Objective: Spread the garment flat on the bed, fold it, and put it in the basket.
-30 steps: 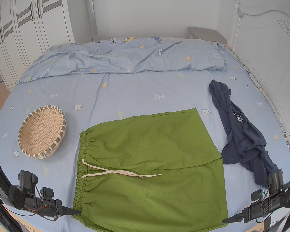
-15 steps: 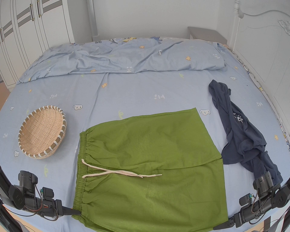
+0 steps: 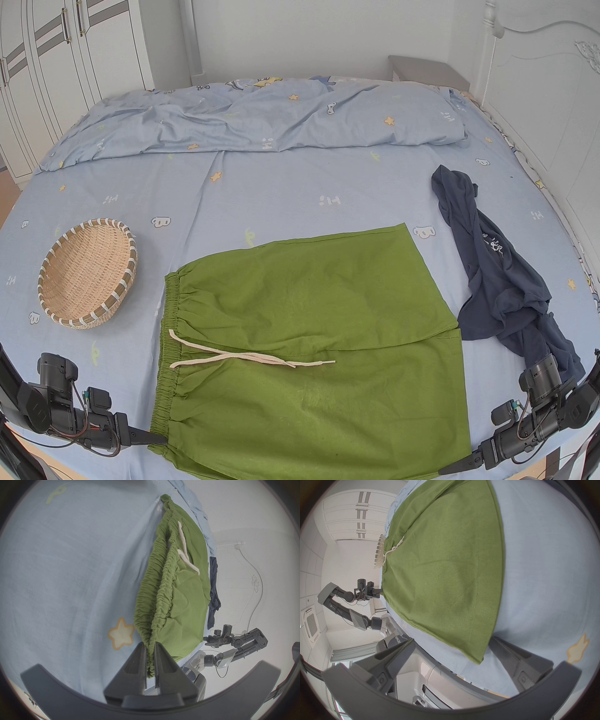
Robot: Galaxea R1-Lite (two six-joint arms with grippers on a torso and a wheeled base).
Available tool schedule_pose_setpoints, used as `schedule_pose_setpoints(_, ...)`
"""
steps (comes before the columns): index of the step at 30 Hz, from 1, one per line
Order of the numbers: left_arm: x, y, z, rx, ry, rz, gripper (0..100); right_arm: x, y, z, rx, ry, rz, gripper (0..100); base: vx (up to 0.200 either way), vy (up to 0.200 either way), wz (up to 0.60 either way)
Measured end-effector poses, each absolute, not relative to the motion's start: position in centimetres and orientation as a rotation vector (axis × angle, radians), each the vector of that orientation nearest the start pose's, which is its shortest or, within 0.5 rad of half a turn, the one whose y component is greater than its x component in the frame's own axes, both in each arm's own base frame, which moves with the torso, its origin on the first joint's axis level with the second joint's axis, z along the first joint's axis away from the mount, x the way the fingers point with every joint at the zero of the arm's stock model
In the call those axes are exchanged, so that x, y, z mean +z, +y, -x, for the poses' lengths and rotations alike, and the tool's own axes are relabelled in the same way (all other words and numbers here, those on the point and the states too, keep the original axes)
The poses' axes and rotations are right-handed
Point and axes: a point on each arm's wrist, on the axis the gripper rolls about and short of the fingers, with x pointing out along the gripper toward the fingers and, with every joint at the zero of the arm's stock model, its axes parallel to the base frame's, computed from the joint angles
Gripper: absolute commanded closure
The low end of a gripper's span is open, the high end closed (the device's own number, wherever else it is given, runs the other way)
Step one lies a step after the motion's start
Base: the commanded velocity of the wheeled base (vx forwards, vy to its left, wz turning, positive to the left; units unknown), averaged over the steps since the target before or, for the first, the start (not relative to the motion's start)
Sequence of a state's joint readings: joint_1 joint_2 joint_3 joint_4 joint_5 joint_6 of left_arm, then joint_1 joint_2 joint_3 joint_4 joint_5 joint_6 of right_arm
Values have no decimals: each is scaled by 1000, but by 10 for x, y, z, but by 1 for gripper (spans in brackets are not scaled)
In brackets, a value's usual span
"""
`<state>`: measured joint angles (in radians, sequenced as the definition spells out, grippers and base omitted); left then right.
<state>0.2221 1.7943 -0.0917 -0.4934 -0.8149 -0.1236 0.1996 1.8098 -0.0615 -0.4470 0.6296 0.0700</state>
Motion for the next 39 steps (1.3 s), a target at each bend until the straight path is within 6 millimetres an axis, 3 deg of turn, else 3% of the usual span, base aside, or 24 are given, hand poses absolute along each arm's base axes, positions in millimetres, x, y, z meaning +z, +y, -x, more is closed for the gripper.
schedule_pose_setpoints(25, 23, 18, -147, -393, 1119, 801, 100, 17, 35, -133, 640, 1288, -367, 100, 0, 0, 0)
schedule_pose_setpoints(32, 42, 15, -153, -303, 1096, 972, 100, 40, 33, -146, 591, 1169, -414, 100, 0, 0, 0)
schedule_pose_setpoints(39, 67, 10, -164, -296, 1068, 1032, 100, 84, 34, -178, 576, 1045, -431, 100, 0, 0, 0)
